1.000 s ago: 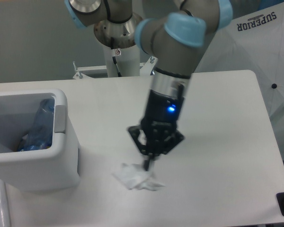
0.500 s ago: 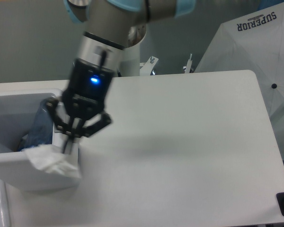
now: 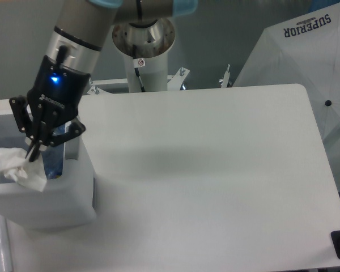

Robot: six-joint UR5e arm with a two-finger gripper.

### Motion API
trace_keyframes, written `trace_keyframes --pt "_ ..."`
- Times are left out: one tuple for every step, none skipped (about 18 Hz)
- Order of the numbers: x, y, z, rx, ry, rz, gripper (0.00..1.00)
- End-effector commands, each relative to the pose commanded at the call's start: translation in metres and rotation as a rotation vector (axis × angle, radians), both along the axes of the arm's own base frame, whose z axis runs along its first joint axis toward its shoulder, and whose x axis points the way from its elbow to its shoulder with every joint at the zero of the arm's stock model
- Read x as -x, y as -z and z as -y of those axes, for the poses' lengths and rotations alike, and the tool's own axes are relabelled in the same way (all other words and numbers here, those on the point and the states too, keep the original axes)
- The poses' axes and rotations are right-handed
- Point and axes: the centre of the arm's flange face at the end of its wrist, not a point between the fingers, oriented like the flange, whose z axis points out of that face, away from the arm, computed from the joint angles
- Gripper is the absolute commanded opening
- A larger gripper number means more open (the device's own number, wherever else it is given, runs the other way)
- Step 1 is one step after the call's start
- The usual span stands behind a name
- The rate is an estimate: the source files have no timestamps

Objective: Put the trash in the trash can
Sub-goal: 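Lower the tissue into the bin and open the gripper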

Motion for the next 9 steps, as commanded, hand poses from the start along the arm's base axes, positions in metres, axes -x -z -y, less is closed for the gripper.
trace_keyframes --pt "-0.003 0.005 0.001 0.002 0.028 -0.020 0.07" --pt "-0.006 0.009 0.002 0.004 0.049 -0.032 0.07" --pt "-0.010 0.011 0.002 0.008 0.058 -0.038 0.07" --pt "-0.011 0.013 0.002 0.010 0.063 -0.041 0.07" --pt "-0.012 0.014 0.002 0.009 0.077 -0.055 0.07" --pt "-0.012 0.018 0.003 0.010 0.091 -0.065 0.07" --pt "-0.016 0.018 0.003 0.010 0.099 -0.065 0.07" --pt "-0.024 0.019 0.001 0.013 0.109 -0.061 0.11" --pt "-0.026 0.020 0.000 0.015 0.112 -0.060 0.13"
